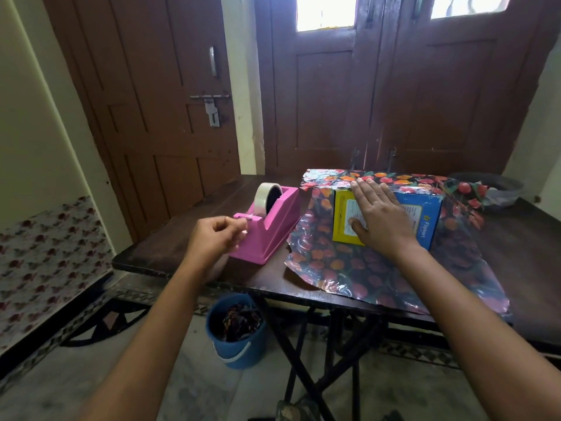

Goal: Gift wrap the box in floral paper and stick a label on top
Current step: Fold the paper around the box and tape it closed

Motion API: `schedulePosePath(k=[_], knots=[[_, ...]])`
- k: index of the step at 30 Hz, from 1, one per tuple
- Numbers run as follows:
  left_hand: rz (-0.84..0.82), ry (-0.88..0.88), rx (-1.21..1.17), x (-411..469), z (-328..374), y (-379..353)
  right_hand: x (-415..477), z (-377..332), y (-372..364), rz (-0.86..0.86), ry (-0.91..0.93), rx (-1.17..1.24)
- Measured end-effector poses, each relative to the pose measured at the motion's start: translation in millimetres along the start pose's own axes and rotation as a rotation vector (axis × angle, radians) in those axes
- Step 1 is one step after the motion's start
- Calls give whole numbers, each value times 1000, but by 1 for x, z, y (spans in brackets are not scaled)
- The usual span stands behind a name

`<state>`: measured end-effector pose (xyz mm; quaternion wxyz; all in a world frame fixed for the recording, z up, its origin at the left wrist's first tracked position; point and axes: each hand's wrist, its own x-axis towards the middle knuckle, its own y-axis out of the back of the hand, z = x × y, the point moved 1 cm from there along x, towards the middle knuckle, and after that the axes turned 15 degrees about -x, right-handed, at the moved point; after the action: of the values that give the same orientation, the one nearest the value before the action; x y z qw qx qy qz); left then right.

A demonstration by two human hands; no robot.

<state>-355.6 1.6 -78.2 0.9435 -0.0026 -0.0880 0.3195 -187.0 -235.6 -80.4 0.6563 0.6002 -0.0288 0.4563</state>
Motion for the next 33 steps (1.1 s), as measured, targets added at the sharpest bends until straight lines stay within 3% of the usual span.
schedulePosePath(k=[5, 13, 23, 29, 33], knots=[[-99, -171, -131, 1, 30, -78, 0, 1, 3, -29, 16, -1], [-47, -171, -169, 44, 9, -174, 1, 4, 4, -38, 28, 14], [43, -285, -61, 56, -10, -191, 1, 6, 1, 5, 27, 39], [101, -230, -82, 57, -17, -192, 2, 6, -1, 11, 34, 33], [145, -309, 210, 54, -20, -183, 1, 6, -1, 14, 30, 46]])
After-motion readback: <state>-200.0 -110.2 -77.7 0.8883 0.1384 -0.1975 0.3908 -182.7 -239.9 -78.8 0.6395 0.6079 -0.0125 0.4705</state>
